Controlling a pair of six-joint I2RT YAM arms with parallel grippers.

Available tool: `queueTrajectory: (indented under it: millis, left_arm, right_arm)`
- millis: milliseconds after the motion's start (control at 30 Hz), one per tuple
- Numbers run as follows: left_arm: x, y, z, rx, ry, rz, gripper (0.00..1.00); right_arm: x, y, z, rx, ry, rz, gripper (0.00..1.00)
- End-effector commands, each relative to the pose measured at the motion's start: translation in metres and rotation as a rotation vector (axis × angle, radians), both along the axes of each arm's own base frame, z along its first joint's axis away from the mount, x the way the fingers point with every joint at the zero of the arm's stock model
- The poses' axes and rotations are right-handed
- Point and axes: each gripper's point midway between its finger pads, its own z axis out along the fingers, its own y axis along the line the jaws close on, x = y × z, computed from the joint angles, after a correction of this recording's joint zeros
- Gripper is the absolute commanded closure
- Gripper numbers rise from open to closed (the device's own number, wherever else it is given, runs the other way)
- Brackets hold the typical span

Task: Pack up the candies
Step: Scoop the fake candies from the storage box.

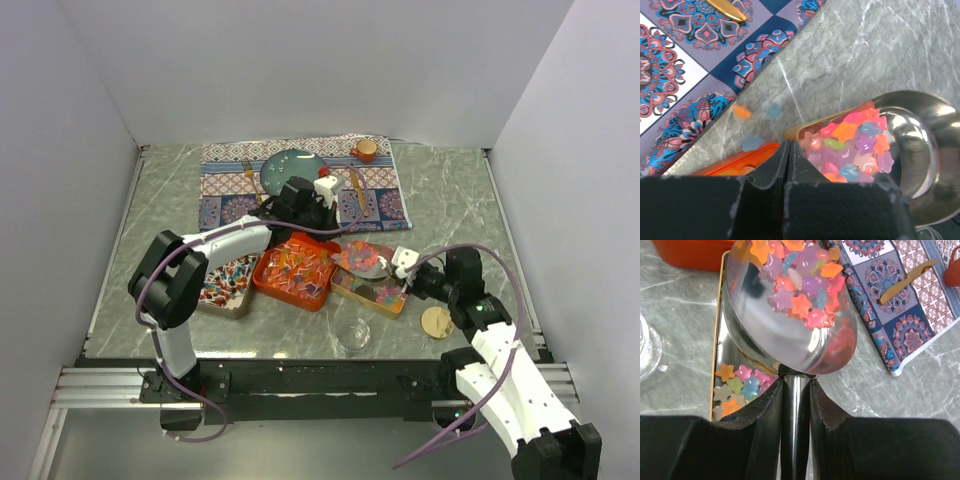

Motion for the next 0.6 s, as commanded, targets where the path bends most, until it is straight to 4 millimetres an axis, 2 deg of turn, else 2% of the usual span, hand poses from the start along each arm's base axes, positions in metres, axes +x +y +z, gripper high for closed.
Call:
queueTrajectory:
  millis: [0, 100, 133, 200, 233, 333, 367, 500, 567]
  left_arm:
    - [0.016, 0.003, 0.012, -0.014, -0.04, 0.043, 0.99]
    - [0.033, 0.017, 0.011, 0.015, -0.054, 0.122, 0.99]
    - [0.045, 0.023, 0.018, 0.007, -0.071, 0.148, 0.99]
    - [0.055, 0.036, 0.022, 0.036, -0.081, 0.187, 0.98]
    - [0.065, 0.041, 0.032, 0.032, -0.108, 0.209, 0.96]
    - [0.082, 0.054, 0.052, 0.057, -0.186, 0.235, 0.88]
    - [0.086, 0.056, 0.057, 0.059, -0.203, 0.237, 0.79]
    - [0.104, 0.072, 0.068, 0.068, -0.224, 0.275, 0.62]
    - [0.105, 0.078, 0.073, 0.072, -0.243, 0.29, 0.56]
  right_arm:
    - [0.009, 0.004, 0.015, 0.047, -0.169, 0.008, 1.0]
    - [0.01, 0.001, 0.012, 0.086, -0.292, -0.021, 1.0]
    - [0.01, 0.0, 0.014, 0.092, -0.36, -0.022, 1.0]
    - [0.01, -0.001, 0.017, 0.097, -0.414, -0.024, 1.0]
    - [0.009, -0.001, 0.023, 0.103, -0.463, -0.022, 1.0]
    - [0.006, 0.002, 0.044, 0.139, -0.556, -0.007, 1.0]
    - [0.003, 0.005, 0.05, 0.153, -0.575, 0.015, 1.0]
    - [-0.004, 0.009, 0.076, 0.174, -0.662, 0.048, 1.0]
    - [-0.002, 0.007, 0.08, 0.21, -0.68, 0.015, 1.0]
